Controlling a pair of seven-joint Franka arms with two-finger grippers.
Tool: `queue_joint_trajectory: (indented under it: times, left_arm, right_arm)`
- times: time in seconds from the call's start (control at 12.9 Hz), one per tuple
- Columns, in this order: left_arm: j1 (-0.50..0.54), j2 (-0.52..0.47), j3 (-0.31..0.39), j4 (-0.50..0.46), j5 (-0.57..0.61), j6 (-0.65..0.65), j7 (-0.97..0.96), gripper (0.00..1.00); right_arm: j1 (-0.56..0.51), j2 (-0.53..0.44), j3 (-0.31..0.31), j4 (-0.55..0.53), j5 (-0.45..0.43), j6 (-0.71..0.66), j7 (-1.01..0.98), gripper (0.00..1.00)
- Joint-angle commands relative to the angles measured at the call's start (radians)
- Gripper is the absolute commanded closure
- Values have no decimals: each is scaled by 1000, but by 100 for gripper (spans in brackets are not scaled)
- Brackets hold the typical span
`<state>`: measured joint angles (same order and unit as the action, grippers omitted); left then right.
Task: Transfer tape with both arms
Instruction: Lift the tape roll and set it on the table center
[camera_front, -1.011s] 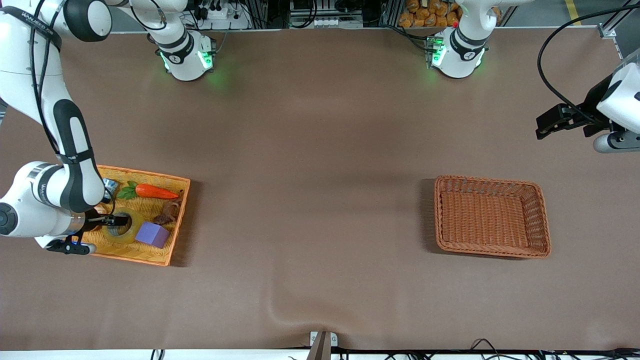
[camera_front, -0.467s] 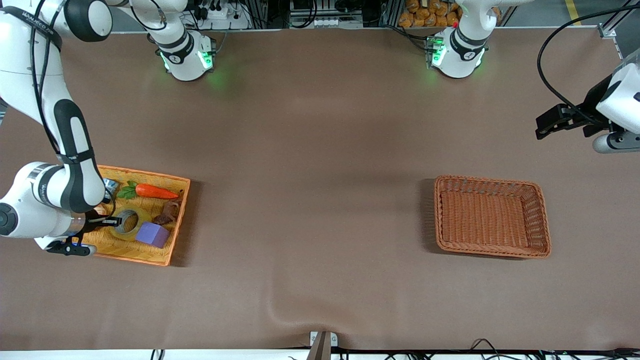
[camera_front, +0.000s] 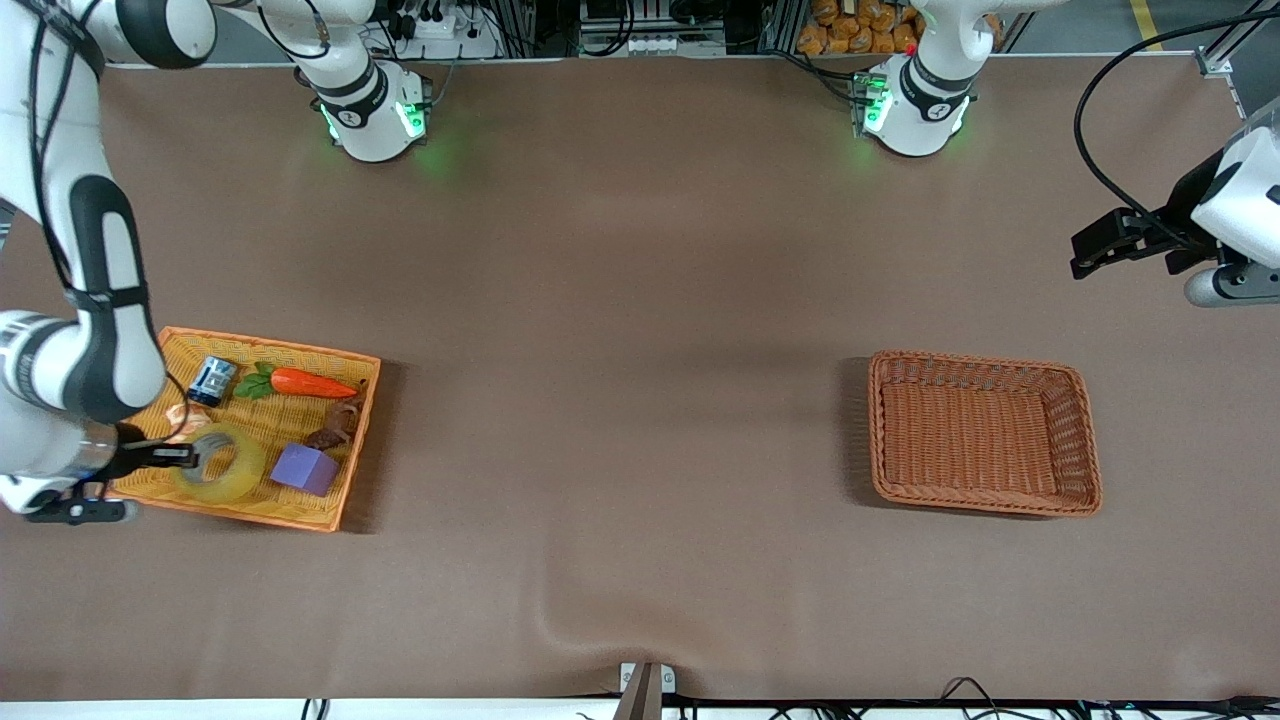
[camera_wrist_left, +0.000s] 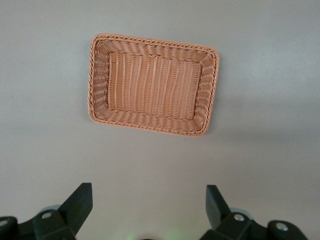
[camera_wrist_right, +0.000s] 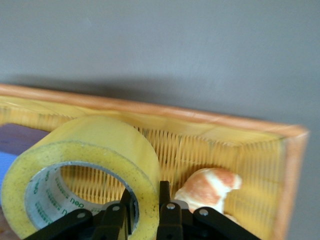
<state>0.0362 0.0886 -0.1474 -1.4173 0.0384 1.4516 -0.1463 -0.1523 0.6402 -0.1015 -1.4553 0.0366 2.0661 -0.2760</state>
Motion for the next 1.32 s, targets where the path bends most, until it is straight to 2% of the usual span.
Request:
queue_joint_trajectory:
  times: [0.0, 0.16, 0.31, 0.93, 1.09, 1.24]
  left_arm:
    - [10, -18, -3, -15, -20, 9, 20, 0]
    - [10, -16, -1, -15, -20, 9, 20, 0]
    - [10, -16, -1, -15, -20, 9, 20, 0]
    - [11, -12, -1, -15, -20, 10, 21, 0]
    - [10, -10, -1, -15, -20, 10, 20, 0]
    - [10, -10, -1, -15, -20, 10, 20, 0]
  right_arm:
    - [32, -124, 29, -22, 9, -67, -26, 100]
    - [117, -149, 33, -16, 16, -96, -8, 100]
    - [204, -143, 32, -10, 19, -110, 111, 100]
    - [702, -45, 36, 12, 20, -92, 958, 100]
    - [767, 4, 42, 21, 109, -80, 1058, 100]
    - [813, 39, 42, 21, 215, -6, 1132, 100]
